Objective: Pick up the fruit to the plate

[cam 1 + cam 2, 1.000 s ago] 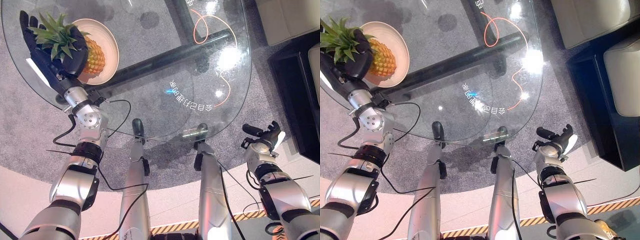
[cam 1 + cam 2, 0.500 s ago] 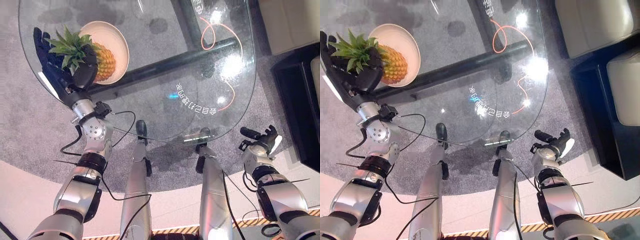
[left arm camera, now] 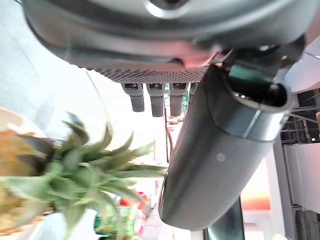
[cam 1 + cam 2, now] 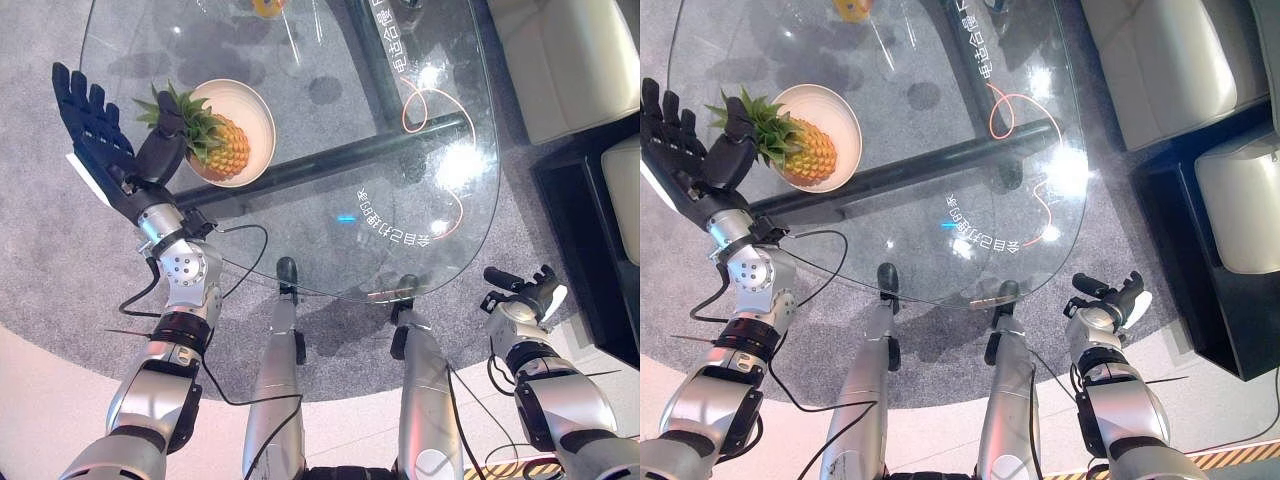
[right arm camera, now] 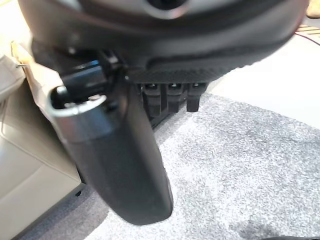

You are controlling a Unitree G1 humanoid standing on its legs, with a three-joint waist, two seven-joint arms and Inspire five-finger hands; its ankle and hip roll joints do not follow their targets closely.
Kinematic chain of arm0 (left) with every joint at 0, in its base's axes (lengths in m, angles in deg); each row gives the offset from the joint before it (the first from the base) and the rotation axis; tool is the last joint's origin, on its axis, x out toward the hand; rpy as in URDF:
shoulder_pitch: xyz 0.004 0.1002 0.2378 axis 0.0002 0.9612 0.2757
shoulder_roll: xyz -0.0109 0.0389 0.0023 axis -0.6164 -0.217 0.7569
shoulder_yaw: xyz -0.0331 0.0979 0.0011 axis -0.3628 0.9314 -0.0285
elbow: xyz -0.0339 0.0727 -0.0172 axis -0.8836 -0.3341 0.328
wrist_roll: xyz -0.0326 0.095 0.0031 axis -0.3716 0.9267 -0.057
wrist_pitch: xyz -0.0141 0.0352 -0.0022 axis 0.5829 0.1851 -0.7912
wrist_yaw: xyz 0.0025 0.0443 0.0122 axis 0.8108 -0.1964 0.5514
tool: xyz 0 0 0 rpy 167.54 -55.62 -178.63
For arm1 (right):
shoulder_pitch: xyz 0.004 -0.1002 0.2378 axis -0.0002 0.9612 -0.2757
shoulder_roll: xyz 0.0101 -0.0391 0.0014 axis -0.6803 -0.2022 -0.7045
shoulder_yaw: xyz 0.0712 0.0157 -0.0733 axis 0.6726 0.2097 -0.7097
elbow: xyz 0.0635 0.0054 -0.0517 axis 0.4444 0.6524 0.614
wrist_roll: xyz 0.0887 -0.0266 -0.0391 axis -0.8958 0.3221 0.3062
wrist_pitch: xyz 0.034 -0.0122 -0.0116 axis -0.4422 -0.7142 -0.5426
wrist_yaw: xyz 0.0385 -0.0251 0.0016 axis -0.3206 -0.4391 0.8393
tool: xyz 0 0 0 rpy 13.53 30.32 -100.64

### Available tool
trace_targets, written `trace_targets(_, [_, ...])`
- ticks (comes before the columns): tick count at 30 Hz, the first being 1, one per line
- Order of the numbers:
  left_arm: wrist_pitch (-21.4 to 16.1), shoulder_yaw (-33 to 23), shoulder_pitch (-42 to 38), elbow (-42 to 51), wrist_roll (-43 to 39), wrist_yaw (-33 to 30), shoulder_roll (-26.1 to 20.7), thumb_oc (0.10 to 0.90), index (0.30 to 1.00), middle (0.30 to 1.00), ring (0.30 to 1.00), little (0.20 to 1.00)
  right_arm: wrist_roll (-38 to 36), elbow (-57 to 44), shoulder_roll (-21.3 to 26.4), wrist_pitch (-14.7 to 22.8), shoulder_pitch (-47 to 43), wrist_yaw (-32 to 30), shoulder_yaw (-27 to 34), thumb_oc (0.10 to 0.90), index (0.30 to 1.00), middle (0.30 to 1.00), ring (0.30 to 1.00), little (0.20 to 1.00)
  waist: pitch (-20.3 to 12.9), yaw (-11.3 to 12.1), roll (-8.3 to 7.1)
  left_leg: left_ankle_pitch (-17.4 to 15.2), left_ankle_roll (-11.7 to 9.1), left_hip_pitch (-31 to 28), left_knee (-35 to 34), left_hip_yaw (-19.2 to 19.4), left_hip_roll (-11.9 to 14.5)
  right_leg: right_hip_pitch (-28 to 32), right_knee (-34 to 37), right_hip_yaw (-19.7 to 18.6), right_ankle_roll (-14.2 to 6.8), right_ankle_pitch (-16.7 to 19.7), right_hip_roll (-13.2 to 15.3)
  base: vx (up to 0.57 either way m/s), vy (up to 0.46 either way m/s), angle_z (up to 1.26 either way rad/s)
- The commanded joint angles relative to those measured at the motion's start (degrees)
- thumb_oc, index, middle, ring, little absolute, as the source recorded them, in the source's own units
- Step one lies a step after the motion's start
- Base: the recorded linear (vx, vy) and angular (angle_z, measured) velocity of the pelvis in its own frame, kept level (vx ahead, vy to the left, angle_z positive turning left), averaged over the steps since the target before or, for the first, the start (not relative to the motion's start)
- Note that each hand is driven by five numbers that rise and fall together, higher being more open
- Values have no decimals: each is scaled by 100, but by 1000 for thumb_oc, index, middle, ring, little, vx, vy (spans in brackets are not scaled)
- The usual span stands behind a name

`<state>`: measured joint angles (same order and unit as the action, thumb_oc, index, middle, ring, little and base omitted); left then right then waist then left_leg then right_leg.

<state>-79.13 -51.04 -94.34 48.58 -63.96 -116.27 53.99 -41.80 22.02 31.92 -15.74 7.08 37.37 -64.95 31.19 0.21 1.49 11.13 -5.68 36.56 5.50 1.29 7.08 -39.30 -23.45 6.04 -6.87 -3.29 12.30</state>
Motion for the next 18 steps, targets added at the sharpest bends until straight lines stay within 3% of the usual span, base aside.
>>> trace_targets(1, [-597, -249, -510, 275, 327, 121, -184, 800, 900, 900, 900, 900, 39, 13, 342, 55, 243, -427, 263, 800, 900, 900, 900, 900, -140, 56, -27, -858, 70, -216, 446, 167, -160, 357, 803, 243, -93, 477, 56, 0, 0, 0])
trace_targets(12, [-597, -175, -547, 671, 498, 390, -139, 800, 900, 900, 900, 900, 43, 67, 299, 3, 382, -402, 307, 800, 900, 900, 900, 900, -140, 96, -15, -915, 98, -529, 412, 155, -181, 713, 805, 265, -75, 380, 78, -2, -3, 0])
trace_targets(15, [-199, -99, -514, 816, 368, 680, -202, 800, 900, 900, 900, 900, 88, 94, 257, 35, 471, -231, 301, 800, 900, 900, 900, 900, -140, 106, -1, -931, 99, -723, 382, 155, -183, 902, 792, 252, -63, 335, 60, -19, -33, 2])
trace_targets(18, [372, -157, -263, 898, -287, 1335, -266, 800, 900, 900, 900, 900, 81, 51, 182, 74, 731, 122, 320, 800, 900, 900, 900, 900, -140, 122, -13, -897, 93, -1150, 224, 150, -183, 1322, 863, 254, -94, 316, 54, 4, -45, 4])
